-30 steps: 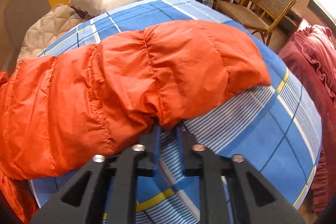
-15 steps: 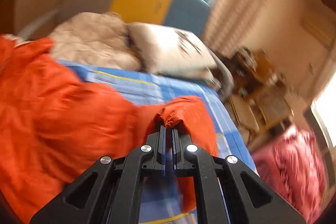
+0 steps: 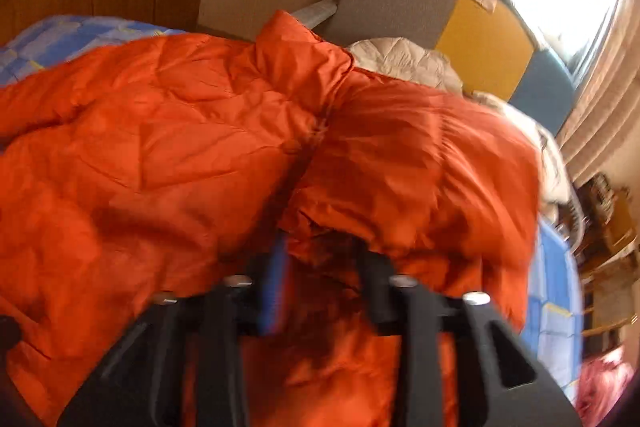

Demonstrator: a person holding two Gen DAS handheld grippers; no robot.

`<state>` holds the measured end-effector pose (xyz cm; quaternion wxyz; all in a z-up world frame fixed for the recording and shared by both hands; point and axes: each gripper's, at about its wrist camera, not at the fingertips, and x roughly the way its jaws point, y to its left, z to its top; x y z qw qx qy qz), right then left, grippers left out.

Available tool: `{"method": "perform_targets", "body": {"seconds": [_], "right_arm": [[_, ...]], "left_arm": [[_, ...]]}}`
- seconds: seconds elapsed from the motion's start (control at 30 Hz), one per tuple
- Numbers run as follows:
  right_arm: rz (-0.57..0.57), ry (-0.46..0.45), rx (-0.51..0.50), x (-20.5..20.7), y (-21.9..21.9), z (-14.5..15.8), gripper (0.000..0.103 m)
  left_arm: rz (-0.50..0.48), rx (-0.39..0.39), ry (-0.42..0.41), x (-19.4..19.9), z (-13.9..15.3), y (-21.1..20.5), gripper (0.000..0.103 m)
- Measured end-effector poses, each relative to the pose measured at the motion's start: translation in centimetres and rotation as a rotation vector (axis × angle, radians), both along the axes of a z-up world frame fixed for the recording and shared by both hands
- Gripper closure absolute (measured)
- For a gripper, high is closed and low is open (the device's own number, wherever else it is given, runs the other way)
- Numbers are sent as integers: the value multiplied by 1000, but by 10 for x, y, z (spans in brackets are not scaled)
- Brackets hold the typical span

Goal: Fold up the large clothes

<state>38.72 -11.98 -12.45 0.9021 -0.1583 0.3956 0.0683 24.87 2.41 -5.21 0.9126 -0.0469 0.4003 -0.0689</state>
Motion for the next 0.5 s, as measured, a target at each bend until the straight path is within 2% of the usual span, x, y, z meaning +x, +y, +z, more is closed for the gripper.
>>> {"method": "perform_targets", "body": {"seconds": [0.03, 0.17, 0.27, 0.4, 0.43, 0.5], "right_arm": [[-9, 2, 46, -7, -6, 2, 28], [-69, 29, 212, -18, -22, 5, 28], [-246, -4, 423, -5, -70, 20, 26], [-460, 15, 610, 33, -118, 18, 25], [-456, 18, 654, 42, -119, 19, 24], [-335, 70, 730, 65, -101, 22, 24]], "left_arm": [[7, -7, 2, -1, -1, 4, 5], [11, -26, 8, 4, -2, 10, 5], [4, -18, 3, 7, 0, 6, 5], [-16, 3, -10, 4, 4, 1, 5], [-17, 1, -9, 4, 4, 1, 5], [-15, 1, -6, 6, 4, 2, 4]]}}
